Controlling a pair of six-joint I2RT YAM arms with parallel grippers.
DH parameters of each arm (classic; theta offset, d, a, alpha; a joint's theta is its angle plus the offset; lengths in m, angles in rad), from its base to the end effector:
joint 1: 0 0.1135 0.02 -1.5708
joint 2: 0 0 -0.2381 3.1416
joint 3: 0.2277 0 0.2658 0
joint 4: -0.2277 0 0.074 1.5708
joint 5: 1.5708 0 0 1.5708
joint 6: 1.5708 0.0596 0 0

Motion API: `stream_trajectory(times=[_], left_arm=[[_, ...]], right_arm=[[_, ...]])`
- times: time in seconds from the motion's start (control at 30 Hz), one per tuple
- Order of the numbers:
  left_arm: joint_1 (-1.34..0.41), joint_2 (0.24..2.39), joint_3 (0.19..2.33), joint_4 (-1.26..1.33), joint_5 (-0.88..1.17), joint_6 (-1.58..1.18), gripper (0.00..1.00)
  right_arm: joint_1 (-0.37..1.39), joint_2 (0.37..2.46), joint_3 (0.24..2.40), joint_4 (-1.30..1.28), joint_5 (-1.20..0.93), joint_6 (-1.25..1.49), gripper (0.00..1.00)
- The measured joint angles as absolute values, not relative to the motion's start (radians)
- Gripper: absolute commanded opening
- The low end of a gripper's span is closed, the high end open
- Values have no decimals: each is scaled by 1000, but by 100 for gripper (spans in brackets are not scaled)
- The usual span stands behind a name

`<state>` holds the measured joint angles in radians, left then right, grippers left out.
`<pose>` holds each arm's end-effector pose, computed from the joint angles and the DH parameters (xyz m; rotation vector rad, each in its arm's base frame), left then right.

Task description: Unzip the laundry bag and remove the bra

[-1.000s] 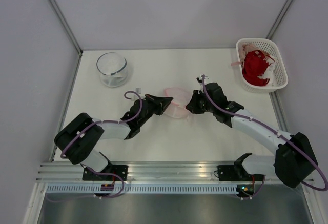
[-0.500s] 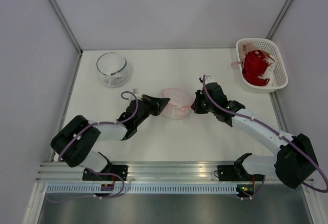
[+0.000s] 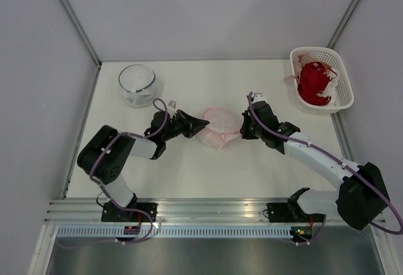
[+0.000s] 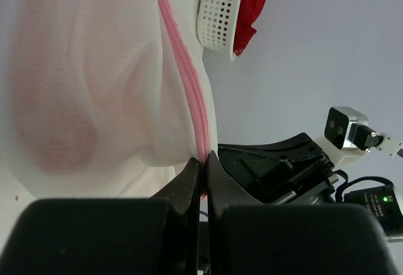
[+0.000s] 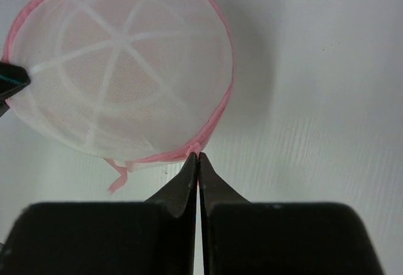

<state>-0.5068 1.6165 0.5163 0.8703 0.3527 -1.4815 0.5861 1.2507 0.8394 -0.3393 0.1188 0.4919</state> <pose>0.2770 -0.1773 0.1182 -0.7333 2.0281 -1.6270 0.2570 0.1622 0.2001 -0.0499 2.3496 0.4043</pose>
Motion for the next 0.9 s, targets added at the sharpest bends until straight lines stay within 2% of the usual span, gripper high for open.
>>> stream_trajectory(times=[0.2,0.47,0.53,0.57,0.6,0.63,0.9], left_arm=[[-442,1898,610,1082,619,-1481,2],[-412,1926,756,1050,806,-1406,5],[-403,1926,808,1005,826,-1363,13],[-397,1926,830,973,838,-1341,25],[-392,1926,849,942,841,-1318,59],[-387,1925,864,909,843,-1291,99],[-364,1860,884,648,804,-1174,100]], right_arm=[[587,1262,840,-375,137,477,0],[587,1262,842,-404,157,466,1],[587,1262,844,-404,152,466,0],[587,1261,845,-403,146,466,0],[587,1259,845,-402,136,465,0],[587,1258,845,-402,129,463,1],[586,1225,845,-402,81,455,0]])
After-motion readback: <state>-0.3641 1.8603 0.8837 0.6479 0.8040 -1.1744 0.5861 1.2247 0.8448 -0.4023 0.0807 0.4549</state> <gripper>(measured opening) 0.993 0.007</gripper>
